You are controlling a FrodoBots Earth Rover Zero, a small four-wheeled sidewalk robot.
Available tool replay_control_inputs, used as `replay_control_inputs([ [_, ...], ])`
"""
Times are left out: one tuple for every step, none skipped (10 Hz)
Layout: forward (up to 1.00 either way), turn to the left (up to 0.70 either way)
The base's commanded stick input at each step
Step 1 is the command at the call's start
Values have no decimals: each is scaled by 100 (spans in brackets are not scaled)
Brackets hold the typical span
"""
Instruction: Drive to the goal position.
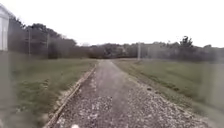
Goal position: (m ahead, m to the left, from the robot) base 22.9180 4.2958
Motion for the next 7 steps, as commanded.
replay_control_inputs([
  [70, 0],
  [70, 0],
  [70, 0],
  [70, 0],
  [70, 35],
  [70, 35],
  [70, 0],
])
